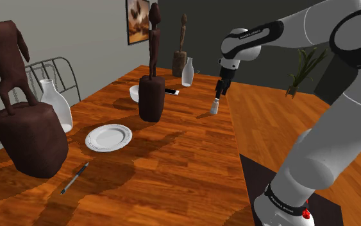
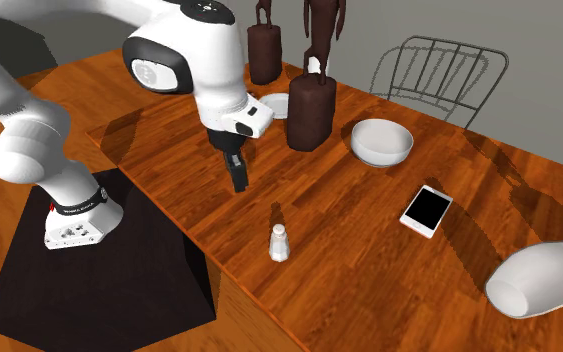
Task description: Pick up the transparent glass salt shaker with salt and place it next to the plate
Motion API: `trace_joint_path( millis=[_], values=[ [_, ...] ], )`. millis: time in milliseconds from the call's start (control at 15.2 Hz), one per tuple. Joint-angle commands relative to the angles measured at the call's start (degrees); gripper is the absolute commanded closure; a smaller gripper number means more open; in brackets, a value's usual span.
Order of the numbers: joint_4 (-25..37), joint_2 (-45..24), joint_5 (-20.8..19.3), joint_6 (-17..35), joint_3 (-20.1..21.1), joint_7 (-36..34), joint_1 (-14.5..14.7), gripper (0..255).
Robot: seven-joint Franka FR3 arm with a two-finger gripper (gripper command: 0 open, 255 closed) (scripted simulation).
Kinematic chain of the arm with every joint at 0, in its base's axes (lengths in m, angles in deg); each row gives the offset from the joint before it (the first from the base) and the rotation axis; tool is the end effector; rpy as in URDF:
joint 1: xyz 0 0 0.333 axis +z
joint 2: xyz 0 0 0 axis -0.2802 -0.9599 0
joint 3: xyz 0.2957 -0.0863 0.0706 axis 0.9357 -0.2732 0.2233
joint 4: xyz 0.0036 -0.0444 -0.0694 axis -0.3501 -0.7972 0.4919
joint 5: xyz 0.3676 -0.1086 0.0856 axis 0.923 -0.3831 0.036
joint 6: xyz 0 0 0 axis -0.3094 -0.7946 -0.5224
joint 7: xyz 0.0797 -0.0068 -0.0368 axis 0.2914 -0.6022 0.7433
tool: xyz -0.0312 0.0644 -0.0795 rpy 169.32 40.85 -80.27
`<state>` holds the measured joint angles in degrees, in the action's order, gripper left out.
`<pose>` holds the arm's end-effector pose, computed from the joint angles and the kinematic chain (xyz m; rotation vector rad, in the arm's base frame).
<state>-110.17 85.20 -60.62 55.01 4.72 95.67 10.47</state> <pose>0.4310 -0.2689 0.4568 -3.0651 -0.0258 -0.0063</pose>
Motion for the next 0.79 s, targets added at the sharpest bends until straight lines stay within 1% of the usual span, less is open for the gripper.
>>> trace_joint_path(
  millis=[0, 264, 594, 726],
  values=[
    [3.6, -5.0, 2.2, 0.9, -1.6, 3.2, -0.5, 0],
    [10.8, -14.2, 7.0, 1.6, -3.6, 8.9, -2.5, 0],
    [21.6, -26.0, 13.2, 0.6, -3.9, 14.9, -6.9, 0],
    [21.4, -26.4, 13.5, 1.2, -3.7, 15.1, -7.1, 0]
  ],
)
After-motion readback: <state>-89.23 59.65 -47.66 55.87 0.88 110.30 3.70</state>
